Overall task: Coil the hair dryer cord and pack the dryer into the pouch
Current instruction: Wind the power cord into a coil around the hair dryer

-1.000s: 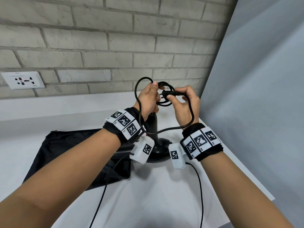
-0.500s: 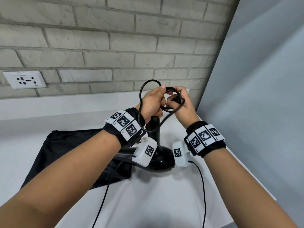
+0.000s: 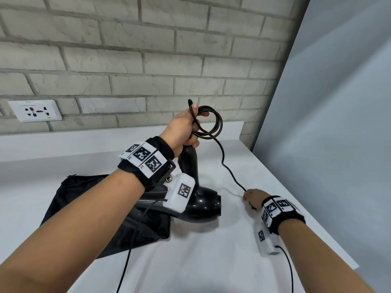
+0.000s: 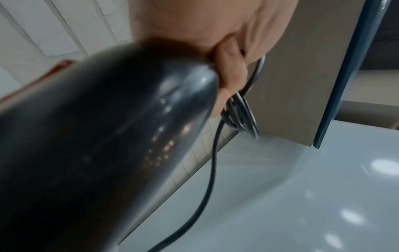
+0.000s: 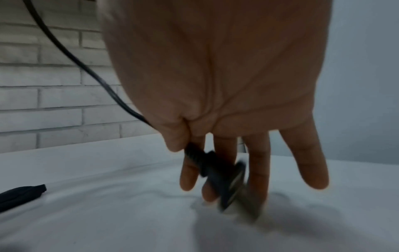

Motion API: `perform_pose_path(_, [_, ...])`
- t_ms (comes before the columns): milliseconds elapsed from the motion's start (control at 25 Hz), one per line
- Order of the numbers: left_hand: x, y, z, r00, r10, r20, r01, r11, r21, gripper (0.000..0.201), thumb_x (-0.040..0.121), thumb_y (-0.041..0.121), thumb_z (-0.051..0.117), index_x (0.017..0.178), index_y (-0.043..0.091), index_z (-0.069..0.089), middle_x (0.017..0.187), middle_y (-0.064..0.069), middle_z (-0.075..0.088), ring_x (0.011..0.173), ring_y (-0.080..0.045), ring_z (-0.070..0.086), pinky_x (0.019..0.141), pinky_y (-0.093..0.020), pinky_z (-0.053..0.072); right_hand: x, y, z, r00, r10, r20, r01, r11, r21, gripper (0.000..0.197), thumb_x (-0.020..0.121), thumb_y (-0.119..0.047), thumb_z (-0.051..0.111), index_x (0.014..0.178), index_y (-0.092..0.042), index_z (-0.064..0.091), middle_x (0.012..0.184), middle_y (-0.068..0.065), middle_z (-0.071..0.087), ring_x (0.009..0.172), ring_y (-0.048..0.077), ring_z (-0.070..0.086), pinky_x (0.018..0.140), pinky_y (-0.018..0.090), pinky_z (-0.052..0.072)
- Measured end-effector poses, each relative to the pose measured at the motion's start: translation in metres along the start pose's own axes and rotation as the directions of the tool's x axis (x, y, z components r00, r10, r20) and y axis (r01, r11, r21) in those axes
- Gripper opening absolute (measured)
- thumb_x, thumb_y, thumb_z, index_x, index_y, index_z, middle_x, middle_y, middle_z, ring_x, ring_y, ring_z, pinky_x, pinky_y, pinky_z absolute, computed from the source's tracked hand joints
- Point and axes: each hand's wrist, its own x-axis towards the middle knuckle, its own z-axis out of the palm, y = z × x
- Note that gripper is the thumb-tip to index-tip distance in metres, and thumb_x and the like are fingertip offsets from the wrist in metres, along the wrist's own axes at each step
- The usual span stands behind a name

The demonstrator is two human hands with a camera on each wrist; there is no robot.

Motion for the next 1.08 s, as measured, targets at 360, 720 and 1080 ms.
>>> perform_pose_path(360, [0.0,-0.014,0.01,1.0,-0.013,-0.001,0.013,0.999,0.032,0.04,0.1,0.039,0.027,0.084,0.016,0.055,0.033,0.012,0.031,0.021,-0.005,0.018,0.036,-0.012,0.023,-0.051,-0.089,-0.077,0.724,-0.49,-0.486,0.671,0.334,0.662,0.047,0.082,0.016,0.041,0.119,-0.011,0.048,0.099,-0.006,0.062,0.088,-0.002,0.061,0.074,0.008,0.045])
perform_pose_path(720, [-0.016,0.004,0.011,0.975,-0.095,0.198,0.099,0.995,-0.006,0.047,0.1,0.042,0.022,0.085,0.015,0.058,0.043,0.01,0.02,0.026,-0.006,0.01,0.04,-0.017,0.023,-0.033,-0.096,-0.062,0.756,-0.263,-0.6,0.653,0.365,0.663,0.045,0.089,0.001,0.045,0.055,-0.026,0.057,0.053,-0.003,0.044,0.036,0.001,0.031,0.044,0.016,0.028])
perform_pose_path(1080, [-0.018,0.005,0.018,0.991,-0.053,0.121,0.043,0.996,0.083,0.035,0.094,0.04,0.044,0.068,0.018,0.052,0.037,0.009,0.02,0.027,-0.008,0.01,0.05,-0.029,0.01,-0.051,-0.092,-0.079,0.751,-0.352,-0.558,0.648,0.556,0.521,0.028,0.091,-0.007,0.048,0.071,-0.021,0.061,0.061,-0.012,0.056,0.042,-0.004,0.047,0.047,0.007,0.036])
